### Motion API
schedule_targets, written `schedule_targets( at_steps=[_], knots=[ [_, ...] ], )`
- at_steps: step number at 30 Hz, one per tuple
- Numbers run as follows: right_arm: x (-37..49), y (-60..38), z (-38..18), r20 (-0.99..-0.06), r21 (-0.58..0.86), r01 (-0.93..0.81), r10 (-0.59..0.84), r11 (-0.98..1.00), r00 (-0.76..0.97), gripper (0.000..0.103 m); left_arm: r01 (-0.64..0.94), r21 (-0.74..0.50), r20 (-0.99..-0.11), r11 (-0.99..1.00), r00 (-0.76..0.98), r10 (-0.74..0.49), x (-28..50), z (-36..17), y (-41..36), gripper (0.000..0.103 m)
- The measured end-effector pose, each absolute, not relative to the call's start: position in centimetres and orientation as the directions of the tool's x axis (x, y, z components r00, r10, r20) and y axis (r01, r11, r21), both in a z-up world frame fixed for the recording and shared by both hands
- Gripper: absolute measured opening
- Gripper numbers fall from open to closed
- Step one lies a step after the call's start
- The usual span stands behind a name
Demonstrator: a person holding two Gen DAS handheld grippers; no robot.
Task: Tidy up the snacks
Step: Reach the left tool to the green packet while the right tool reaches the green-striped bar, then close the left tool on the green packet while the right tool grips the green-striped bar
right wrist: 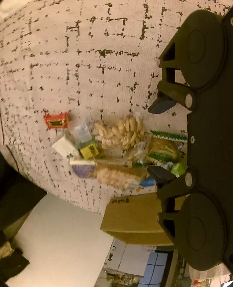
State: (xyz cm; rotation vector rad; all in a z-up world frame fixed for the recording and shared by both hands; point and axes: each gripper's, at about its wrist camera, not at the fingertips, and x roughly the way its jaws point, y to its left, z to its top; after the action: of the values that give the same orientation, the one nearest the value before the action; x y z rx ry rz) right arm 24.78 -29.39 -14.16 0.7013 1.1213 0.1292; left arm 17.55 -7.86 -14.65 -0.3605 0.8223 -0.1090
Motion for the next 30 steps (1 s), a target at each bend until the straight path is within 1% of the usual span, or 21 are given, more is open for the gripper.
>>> schedule_targets(
  at_steps=[3,9,14,15,16,17,18,19,22,24,27,30],
  knots=[
    [25.0,-29.3,-15.0,-0.781,0.579,0.241,0.444,0.779,0.44,0.06,-0.045,-0.358,-0.698,0.932,0.676,-0.236,18.1,-15.4,-8.2,0.064],
    [25.6,-27.8,-15.4,-0.777,0.578,0.184,0.466,0.795,0.424,0.059,-0.068,-0.356,-0.714,0.932,0.663,-0.225,18.8,-16.6,-8.8,0.064],
    [25.9,-27.0,-15.9,-0.775,0.582,0.164,0.481,0.797,0.411,0.049,-0.082,-0.361,-0.71,0.929,0.67,-0.216,19.2,-16.8,-8.8,0.064],
    [25.9,-27.1,-16.1,-0.771,0.588,0.165,0.487,0.792,0.411,0.048,-0.085,-0.361,-0.709,0.929,0.672,-0.214,19.2,-16.9,-8.8,0.062],
    [25.9,-27.1,-16.2,-0.768,0.592,0.166,0.49,0.789,0.412,0.044,-0.089,-0.358,-0.711,0.929,0.671,-0.21,19.3,-17.0,-8.8,0.059],
    [25.9,-27.1,-16.4,-0.77,0.591,0.172,0.487,0.788,0.413,0.036,-0.095,-0.358,-0.714,0.929,0.669,-0.207,19.4,-17.1,-8.8,0.057],
    [25.9,-27.2,-16.5,-0.772,0.588,0.182,0.481,0.788,0.415,0.032,-0.098,-0.361,-0.711,0.927,0.672,-0.206,19.4,-17.1,-8.8,0.053],
    [25.9,-27.4,-16.7,-0.77,0.593,0.188,0.482,0.783,0.418,0.031,-0.099,-0.36,-0.71,0.928,0.674,-0.203,19.4,-17.1,-8.7,0.048],
    [25.8,-27.6,-16.7,-0.764,0.605,0.202,0.489,0.77,0.421,0.026,-0.091,-0.35,-0.708,0.932,0.678,-0.2,19.2,-16.8,-8.5,0.039],
    [25.5,-27.6,-16.5,-0.764,0.606,0.204,0.491,0.769,0.418,0.024,-0.082,-0.342,-0.706,0.936,0.68,-0.198,18.9,-16.5,-8.5,0.036],
    [24.9,-27.6,-15.9,-0.765,0.599,0.193,0.484,0.777,0.425,0.022,-0.082,-0.332,-0.709,0.94,0.679,-0.191,18.3,-16.1,-8.2,0.034],
    [24.3,-27.6,-14.8,-0.748,0.606,0.172,0.484,0.776,0.453,0.019,-0.077,-0.329,-0.698,0.941,0.691,-0.188,17.6,-15.4,-8.0,0.031]
  ],
)
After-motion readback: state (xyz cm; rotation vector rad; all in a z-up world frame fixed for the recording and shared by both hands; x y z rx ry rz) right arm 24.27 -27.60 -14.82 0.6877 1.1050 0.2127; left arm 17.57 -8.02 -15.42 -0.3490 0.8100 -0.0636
